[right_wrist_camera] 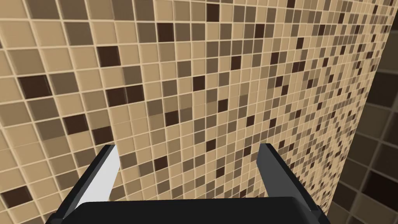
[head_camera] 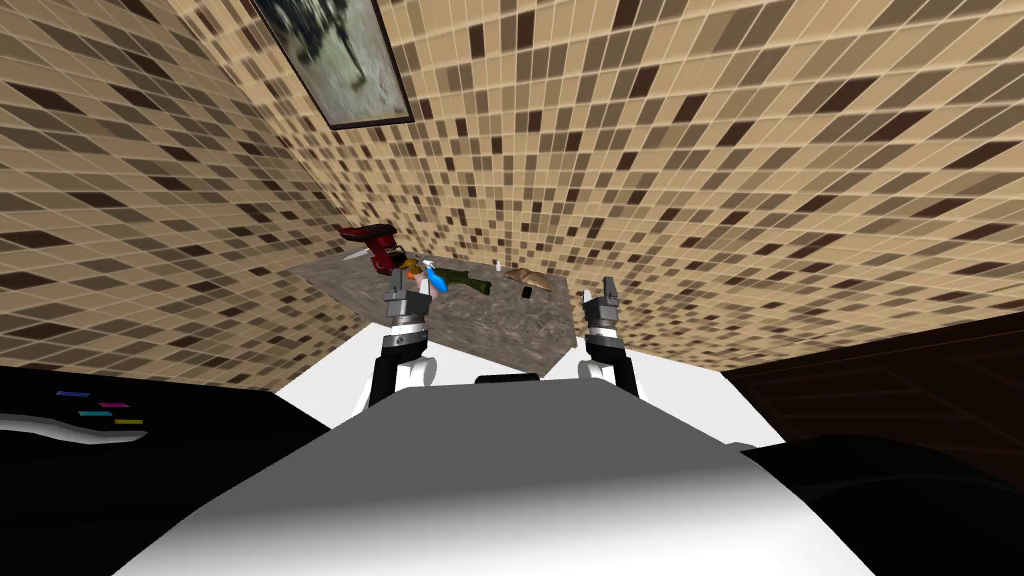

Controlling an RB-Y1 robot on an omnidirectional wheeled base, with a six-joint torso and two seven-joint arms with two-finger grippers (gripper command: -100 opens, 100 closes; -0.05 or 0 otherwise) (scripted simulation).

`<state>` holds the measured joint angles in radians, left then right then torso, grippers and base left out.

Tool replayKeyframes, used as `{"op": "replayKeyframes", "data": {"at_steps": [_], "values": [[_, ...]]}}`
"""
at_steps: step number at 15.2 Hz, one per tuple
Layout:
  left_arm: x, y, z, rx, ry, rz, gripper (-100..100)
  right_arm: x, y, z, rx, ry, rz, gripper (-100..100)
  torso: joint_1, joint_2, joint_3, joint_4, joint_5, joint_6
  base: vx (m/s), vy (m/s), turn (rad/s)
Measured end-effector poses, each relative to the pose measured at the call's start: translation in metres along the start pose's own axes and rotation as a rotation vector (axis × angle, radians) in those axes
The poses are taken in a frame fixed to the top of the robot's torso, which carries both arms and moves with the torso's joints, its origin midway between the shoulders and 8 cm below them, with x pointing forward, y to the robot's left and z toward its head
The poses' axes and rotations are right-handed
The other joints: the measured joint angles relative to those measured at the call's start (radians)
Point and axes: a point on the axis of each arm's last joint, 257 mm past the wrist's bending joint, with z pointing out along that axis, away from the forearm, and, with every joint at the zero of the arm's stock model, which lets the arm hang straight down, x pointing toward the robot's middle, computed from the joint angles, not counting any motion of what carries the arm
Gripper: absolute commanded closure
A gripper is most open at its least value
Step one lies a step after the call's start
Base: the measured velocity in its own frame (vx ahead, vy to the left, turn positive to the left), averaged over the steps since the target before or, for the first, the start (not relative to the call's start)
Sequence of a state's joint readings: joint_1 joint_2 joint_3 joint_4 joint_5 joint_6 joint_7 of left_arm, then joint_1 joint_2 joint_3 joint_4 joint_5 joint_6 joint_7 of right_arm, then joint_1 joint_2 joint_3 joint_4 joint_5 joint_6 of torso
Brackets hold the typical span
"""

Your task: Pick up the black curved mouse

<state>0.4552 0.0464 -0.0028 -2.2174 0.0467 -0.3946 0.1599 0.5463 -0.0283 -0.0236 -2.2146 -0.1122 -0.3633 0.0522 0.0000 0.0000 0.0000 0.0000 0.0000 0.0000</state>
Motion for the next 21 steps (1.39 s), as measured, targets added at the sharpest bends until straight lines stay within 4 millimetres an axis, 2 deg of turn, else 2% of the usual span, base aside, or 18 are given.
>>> {"op": "replayKeyframes", "data": {"at_steps": [3,10,21], "values": [[0.0,0.0,0.0,0.0,0.0,0.0,0,0.002,-0.01,0.003,0.024,0.035,-0.003,-100,0.004,0.005,0.003,0.001,0.001,0.0,-0.079,0.068,-0.011],[0.0,0.0,0.0,0.0,0.0,0.0,0,-0.004,-0.059,0.021,0.136,0.081,0.041,-100,0.006,0.0,0.0,0.0,0.001,0.0,-0.025,0.089,-0.001],[0.0,0.0,0.0,0.0,0.0,0.0,0,-0.038,-0.128,0.053,0.306,0.043,0.142,-100,0.005,-0.002,-0.001,0.0,0.001,0.0,0.012,0.075,0.003]]}}
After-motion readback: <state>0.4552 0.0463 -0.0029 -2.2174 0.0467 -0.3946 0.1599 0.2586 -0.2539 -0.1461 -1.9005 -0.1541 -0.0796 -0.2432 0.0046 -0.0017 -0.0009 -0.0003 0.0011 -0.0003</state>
